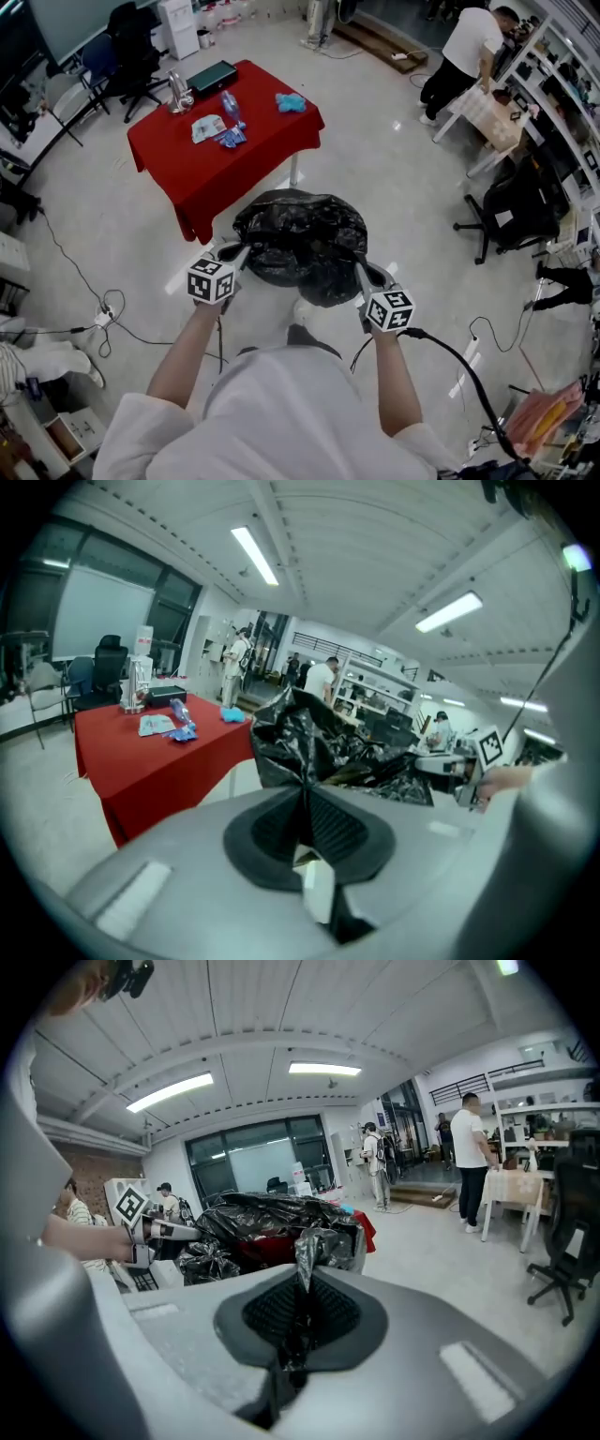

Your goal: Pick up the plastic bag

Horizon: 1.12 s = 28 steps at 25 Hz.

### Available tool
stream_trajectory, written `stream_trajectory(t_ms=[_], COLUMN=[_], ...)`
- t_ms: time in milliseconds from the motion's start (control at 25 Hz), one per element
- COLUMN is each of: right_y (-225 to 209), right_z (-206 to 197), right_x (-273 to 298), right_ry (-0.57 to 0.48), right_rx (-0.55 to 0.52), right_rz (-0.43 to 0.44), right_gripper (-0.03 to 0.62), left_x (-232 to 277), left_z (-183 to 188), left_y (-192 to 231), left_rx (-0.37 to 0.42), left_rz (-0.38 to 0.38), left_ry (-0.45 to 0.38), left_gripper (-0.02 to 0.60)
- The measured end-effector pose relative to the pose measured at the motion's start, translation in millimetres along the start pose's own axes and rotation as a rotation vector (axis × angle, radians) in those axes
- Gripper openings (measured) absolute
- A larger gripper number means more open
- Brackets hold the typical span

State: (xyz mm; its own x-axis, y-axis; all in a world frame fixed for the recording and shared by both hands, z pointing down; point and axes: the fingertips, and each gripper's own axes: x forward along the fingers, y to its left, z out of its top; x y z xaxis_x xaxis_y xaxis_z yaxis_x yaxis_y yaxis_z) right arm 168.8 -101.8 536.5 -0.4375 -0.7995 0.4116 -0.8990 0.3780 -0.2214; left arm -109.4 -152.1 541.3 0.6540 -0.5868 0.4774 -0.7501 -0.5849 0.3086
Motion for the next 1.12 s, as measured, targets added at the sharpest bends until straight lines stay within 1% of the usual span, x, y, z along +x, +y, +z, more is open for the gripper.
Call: stream_trajectory(t_ms=[240,480,720,880,1120], right_y=[42,61,62,63,65], right_z=[-4,-7,-2,4,9], right_x=[-36,-66,-93,-107,-115], right_ry=[-0.038,-0.066,-0.089,-0.113,-0.104], right_rx=[-0.039,-0.052,-0.052,-0.041,-0.075], right_rz=[-0.042,-0.079,-0.084,-0.047,0.017], right_gripper=[0.003,0.003,0.003,0.003,0.002], left_x=[-49,-77,-88,-91,-93], left_z=[-5,-10,-10,-5,4], left_y=[-18,-37,-60,-74,-88], left_rx=[0.089,0.153,0.154,0.141,0.109], left_rz=[-0.027,-0.052,-0.055,-0.042,-0.019], left_ry=[-0.017,-0.021,-0.032,-0.053,-0.093], left_gripper=[0.008,0.008,0.008,0.008,0.008])
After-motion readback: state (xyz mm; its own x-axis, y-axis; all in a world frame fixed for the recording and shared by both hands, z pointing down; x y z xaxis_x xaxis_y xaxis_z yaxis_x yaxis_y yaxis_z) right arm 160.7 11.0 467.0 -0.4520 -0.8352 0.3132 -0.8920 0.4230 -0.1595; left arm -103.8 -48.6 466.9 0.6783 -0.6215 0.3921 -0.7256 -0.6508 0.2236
